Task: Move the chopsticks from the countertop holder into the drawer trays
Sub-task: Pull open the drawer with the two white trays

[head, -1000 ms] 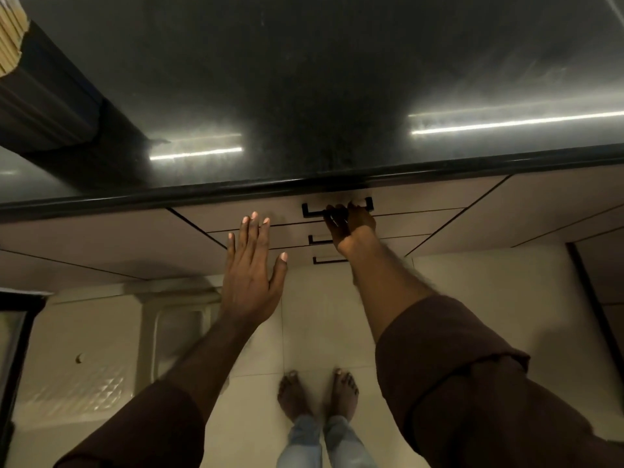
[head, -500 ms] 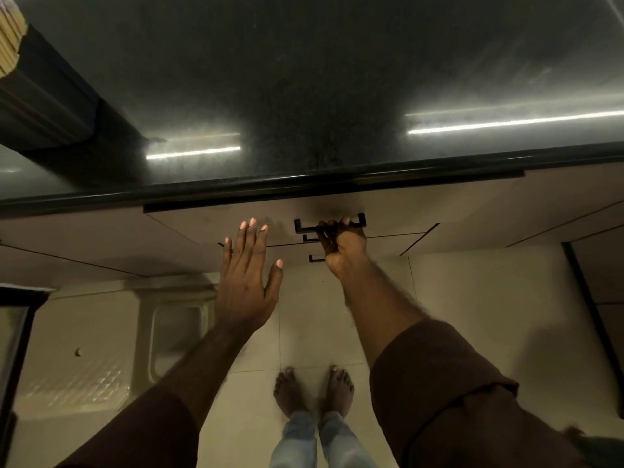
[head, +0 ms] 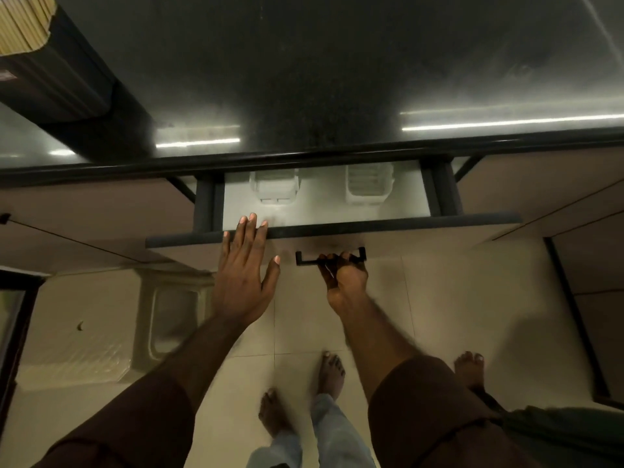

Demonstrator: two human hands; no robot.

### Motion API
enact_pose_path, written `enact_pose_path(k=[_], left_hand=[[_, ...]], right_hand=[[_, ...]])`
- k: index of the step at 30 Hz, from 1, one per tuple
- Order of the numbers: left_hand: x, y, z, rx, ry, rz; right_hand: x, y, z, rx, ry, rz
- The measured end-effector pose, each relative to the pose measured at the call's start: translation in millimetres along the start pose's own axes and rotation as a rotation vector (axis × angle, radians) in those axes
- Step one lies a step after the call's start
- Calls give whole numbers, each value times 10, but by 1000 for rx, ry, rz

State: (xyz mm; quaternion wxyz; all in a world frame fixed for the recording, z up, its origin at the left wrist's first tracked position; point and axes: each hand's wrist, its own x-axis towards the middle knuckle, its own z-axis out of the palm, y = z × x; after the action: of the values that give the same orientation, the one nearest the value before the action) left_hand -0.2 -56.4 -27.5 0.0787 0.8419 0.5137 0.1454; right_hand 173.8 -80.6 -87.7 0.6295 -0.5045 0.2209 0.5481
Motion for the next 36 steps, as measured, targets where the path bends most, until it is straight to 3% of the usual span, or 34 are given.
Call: enact_pose_path(k=[12, 21, 36], left_hand=[[-1132, 180, -123, -1, -21, 191], [-1848, 234, -285, 50, -71, 146], [-2128, 732, -223, 100, -120, 61]], right_hand=[[-654, 377, -815, -6, 24, -75], [-1127, 566, -1331, -38, 81, -22], [-1334, 557, -1724, -158, 47, 78]])
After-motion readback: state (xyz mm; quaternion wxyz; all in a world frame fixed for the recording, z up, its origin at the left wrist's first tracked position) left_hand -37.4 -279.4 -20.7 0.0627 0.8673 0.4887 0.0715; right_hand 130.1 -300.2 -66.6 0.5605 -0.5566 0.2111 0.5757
